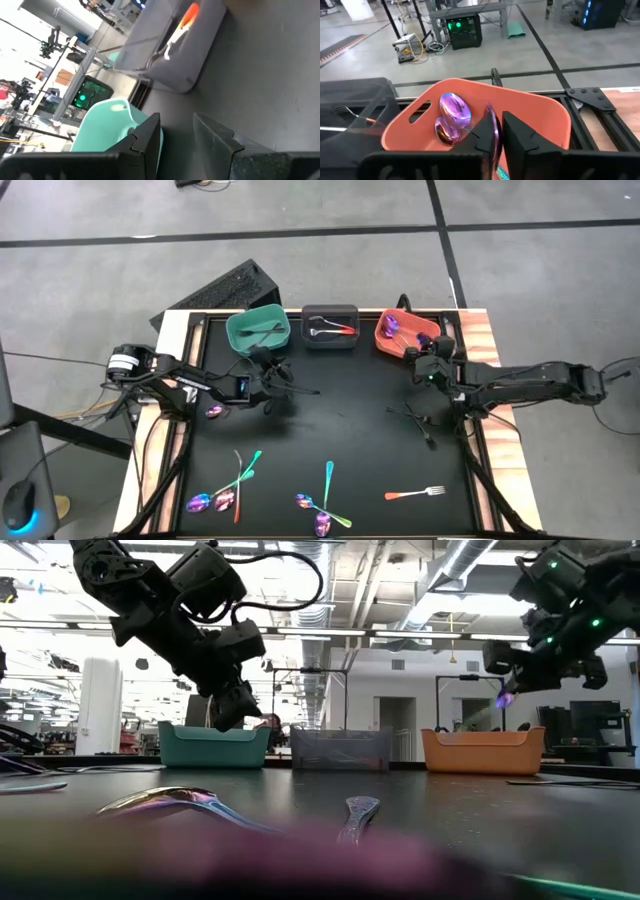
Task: Sort silverware by color (type)
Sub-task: Put the blue spoon into the orange bin, then put the orange fork into the black bin
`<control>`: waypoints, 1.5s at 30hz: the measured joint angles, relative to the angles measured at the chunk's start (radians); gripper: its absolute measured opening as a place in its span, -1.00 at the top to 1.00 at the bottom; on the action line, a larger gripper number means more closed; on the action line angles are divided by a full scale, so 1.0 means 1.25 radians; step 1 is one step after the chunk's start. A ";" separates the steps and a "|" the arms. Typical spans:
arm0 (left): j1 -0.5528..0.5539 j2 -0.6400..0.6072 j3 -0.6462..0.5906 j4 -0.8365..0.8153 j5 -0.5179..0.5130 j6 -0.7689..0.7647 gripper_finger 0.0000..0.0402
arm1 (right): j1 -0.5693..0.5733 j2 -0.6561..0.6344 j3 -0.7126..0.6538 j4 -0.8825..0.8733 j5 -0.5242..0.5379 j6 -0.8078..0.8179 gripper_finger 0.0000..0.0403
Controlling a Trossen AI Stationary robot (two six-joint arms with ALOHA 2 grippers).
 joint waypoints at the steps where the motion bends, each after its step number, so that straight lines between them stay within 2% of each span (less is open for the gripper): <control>1: 0.000 0.000 0.000 0.011 0.000 0.000 0.45 | -0.005 0.001 -0.011 0.015 -0.001 -0.020 0.71; 4: 0.001 0.000 0.000 0.026 0.000 0.000 0.45 | -0.025 0.000 -0.018 0.023 -0.012 -0.061 0.59; 7: 0.002 0.000 0.000 0.025 0.000 0.001 0.45 | -0.041 -0.003 -0.018 0.032 -0.057 -0.064 0.44; 15: 0.002 0.000 0.000 -0.005 0.003 -0.016 0.45 | -0.081 0.006 -0.017 0.023 -0.134 -0.030 0.01; 20: 0.002 0.000 0.000 -0.021 0.008 -0.071 0.45 | -0.081 0.016 -0.018 0.037 -0.169 0.005 -0.09; 23: 0.002 0.000 0.000 -0.006 0.051 -0.115 0.45 | -0.048 0.015 -0.018 0.093 -0.185 -0.018 -0.09; 30: -0.008 0.000 0.000 0.082 0.244 -0.166 0.45 | 0.069 0.031 -0.018 0.393 -0.322 -0.265 -0.01; 33: -0.026 0.000 0.000 0.094 0.257 -0.168 0.45 | 0.109 0.058 -0.018 0.530 -0.358 -0.349 0.02; 37: -0.057 0.000 0.000 0.089 0.272 -0.221 0.45 | 0.131 0.116 -0.017 0.676 -0.364 -0.434 0.04; 40: -0.081 0.000 0.000 0.089 0.315 -0.272 0.45 | 0.110 0.177 -0.017 0.809 -0.364 -0.490 0.04; 43: -0.103 0.000 0.000 0.085 0.322 -0.286 0.45 | 0.078 0.246 -0.017 0.944 -0.371 -0.519 0.04; 45: -0.113 0.000 0.000 0.086 0.316 -0.286 0.45 | 0.061 0.287 -0.017 0.995 -0.419 -0.519 0.04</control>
